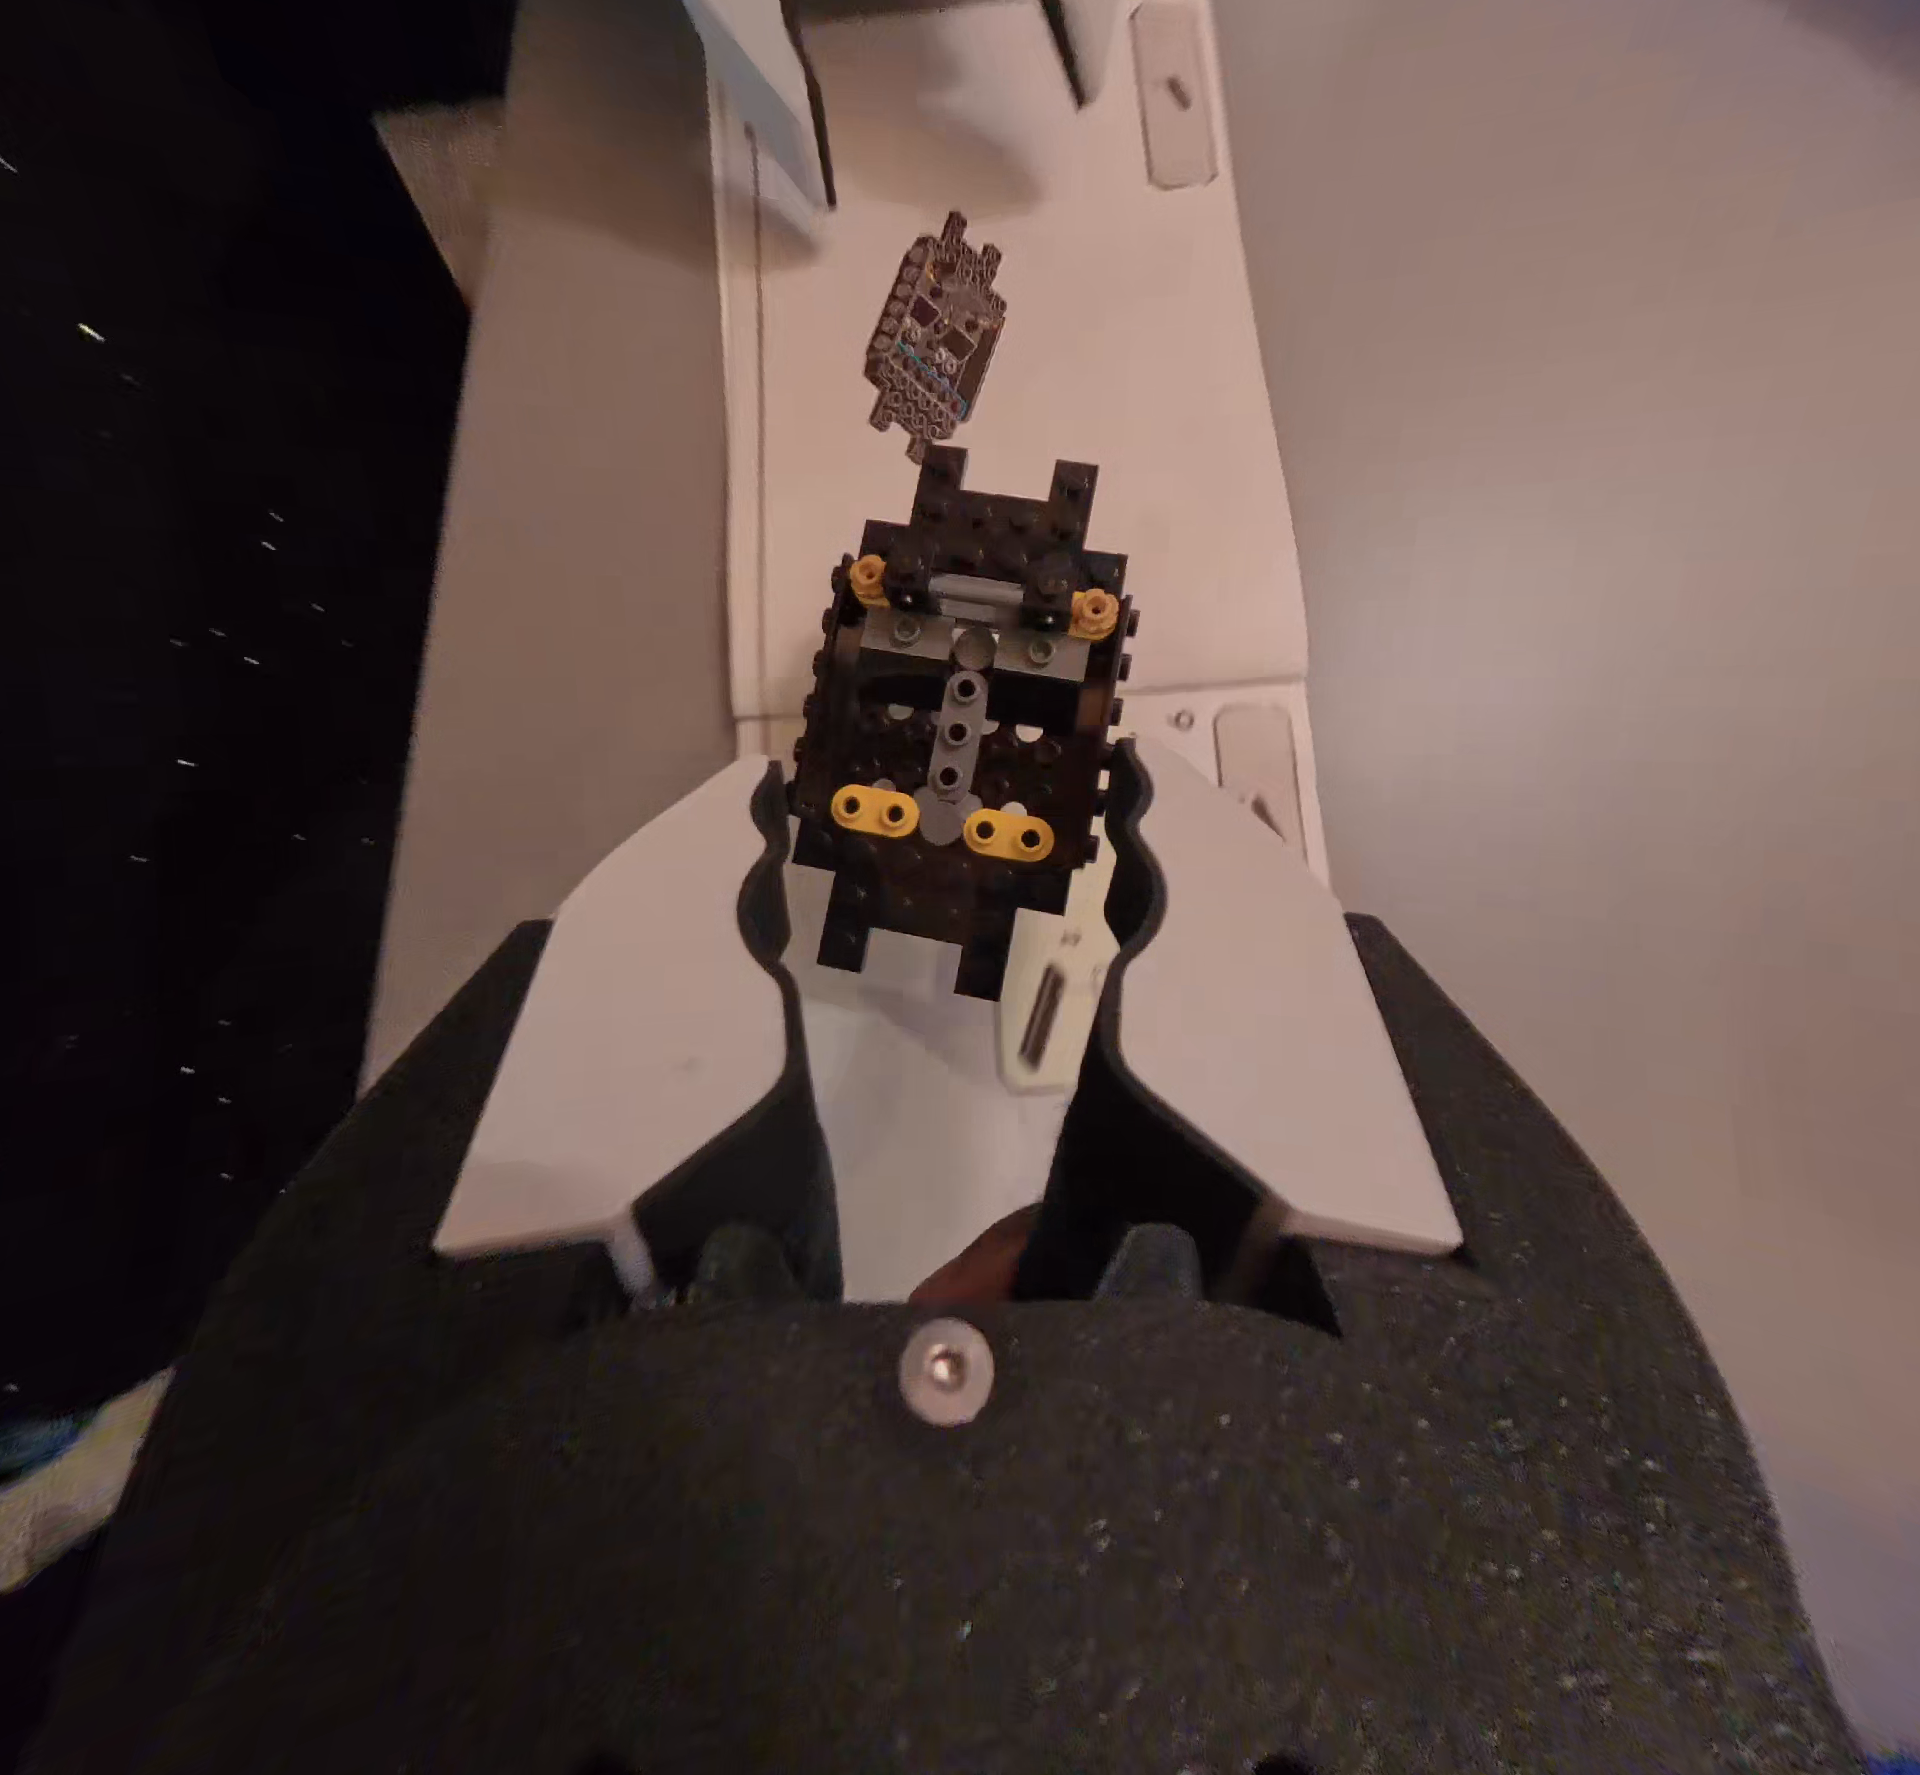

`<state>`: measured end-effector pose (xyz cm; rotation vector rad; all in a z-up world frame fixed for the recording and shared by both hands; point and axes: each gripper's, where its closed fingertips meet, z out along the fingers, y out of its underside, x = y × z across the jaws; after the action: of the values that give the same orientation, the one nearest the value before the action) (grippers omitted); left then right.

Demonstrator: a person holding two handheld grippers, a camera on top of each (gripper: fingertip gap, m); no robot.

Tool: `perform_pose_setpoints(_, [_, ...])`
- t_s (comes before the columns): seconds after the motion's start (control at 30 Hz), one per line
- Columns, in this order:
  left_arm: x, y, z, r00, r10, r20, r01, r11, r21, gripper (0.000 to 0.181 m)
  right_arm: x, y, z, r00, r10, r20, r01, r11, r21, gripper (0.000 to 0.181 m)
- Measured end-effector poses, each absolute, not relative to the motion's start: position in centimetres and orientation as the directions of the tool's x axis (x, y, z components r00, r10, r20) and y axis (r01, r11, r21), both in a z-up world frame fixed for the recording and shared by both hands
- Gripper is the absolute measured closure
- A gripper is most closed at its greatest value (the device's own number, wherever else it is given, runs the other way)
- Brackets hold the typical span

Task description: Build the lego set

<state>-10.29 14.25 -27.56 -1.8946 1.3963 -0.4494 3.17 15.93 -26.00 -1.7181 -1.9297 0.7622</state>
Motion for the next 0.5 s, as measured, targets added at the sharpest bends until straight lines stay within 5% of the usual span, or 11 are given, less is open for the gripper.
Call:
perform_pose_setpoints(0.27, [-14.4, 16.0, -27.0, 0.479, -0.861, -0.170, -0.659, -0.225, -0.718, 0.116, -1.1, 17.6, -27.3, -0.239, 0.969, -0.054, 0.813, 0.169, -0.557, 0.122])
perform_pose_setpoints(0.5, [-16.0, 17.3, -27.1, 0.538, -0.816, -0.213, -0.647, -0.238, -0.725, 0.128, -2.7, 18.4, -28.1, -0.237, 0.970, -0.060, 0.821, 0.166, -0.546, 0.122])
